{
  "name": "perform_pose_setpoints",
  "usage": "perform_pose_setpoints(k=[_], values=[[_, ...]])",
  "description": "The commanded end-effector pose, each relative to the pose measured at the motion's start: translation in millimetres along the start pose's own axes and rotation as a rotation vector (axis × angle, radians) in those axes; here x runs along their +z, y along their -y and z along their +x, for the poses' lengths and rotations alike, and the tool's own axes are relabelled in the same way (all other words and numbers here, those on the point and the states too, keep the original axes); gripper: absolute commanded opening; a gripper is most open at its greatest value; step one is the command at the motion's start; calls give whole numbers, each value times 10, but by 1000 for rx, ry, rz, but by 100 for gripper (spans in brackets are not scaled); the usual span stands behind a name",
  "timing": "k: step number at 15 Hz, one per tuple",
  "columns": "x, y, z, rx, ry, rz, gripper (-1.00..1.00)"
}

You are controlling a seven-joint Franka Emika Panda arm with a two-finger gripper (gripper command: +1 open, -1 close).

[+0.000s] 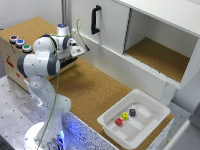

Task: Go open the drawer

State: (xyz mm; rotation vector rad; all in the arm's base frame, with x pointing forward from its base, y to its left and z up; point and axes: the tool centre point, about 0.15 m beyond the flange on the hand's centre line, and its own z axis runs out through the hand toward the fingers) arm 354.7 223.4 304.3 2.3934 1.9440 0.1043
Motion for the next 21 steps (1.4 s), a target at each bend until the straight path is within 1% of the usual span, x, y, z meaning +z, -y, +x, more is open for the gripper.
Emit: perform_pose_setpoints(k=[1, 5, 7, 8, 14, 17, 21], values=[[52, -59, -541, -8, -84, 15, -100], [67, -246, -831, 41, -61, 4, -100], [68, -277, -920, 44, -50, 0, -100], [54, -265, -918, 41, -56, -4, -100], [-194, -85, -480, -19, -152, 7, -100], [-262, -79, -386, -38, -161, -1, -100], [-342, -161, -370, -31, -166, -21, -100]])
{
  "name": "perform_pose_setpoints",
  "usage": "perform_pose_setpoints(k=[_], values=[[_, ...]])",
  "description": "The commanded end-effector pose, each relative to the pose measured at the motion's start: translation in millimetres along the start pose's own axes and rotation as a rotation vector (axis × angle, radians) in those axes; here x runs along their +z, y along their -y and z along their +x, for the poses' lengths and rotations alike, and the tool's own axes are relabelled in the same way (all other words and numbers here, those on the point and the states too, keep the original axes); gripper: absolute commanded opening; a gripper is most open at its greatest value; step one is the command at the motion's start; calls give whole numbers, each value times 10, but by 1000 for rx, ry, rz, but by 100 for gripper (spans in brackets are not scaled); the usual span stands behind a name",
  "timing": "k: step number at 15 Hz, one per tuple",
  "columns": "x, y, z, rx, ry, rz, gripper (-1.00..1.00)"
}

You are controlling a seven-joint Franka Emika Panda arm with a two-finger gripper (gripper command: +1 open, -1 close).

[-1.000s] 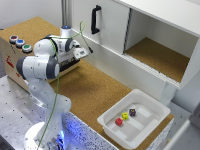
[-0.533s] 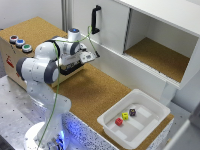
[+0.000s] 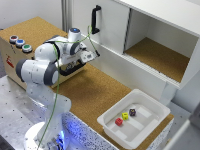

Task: Go open the drawer

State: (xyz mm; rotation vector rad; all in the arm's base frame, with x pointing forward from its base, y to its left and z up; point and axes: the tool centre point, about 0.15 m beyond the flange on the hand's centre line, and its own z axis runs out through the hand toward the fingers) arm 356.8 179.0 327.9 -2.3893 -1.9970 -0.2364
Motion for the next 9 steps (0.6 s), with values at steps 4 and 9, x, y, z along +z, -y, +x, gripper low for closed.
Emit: perform_pose_setpoints(k=[4, 9], values=[[-378, -134, 92, -50, -53, -75, -100], [-1055, -49, 100, -148, -52, -80, -100]])
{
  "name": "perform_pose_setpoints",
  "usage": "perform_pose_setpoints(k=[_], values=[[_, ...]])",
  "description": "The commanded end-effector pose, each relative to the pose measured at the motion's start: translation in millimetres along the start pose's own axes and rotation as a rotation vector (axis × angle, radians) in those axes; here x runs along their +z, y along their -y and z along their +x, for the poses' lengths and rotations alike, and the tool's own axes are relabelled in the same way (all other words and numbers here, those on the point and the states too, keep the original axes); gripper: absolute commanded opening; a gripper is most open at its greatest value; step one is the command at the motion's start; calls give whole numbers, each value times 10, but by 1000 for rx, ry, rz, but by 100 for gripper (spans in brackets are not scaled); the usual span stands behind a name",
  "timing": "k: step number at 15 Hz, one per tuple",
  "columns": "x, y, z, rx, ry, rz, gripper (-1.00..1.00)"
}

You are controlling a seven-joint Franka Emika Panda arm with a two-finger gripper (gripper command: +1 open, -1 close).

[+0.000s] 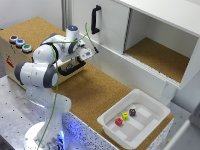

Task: Go open the drawer

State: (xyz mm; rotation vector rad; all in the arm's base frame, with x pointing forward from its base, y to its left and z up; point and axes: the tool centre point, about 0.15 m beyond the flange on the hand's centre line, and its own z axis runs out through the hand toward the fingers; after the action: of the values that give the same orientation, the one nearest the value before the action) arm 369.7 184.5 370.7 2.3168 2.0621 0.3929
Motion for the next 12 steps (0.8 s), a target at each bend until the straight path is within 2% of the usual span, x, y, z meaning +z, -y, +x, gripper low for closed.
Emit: perform_pose_setpoints(k=[1, 2, 9, 10, 12], values=[[-794, 57, 25, -92, 3, -4, -100], [-883, 66, 33, -99, 0, -17, -100], [-883, 66, 33, -99, 0, -17, -100], [-803, 75, 55, -77, -22, -25, -100], [-851, 229, -23, 14, -30, -26, -100]])
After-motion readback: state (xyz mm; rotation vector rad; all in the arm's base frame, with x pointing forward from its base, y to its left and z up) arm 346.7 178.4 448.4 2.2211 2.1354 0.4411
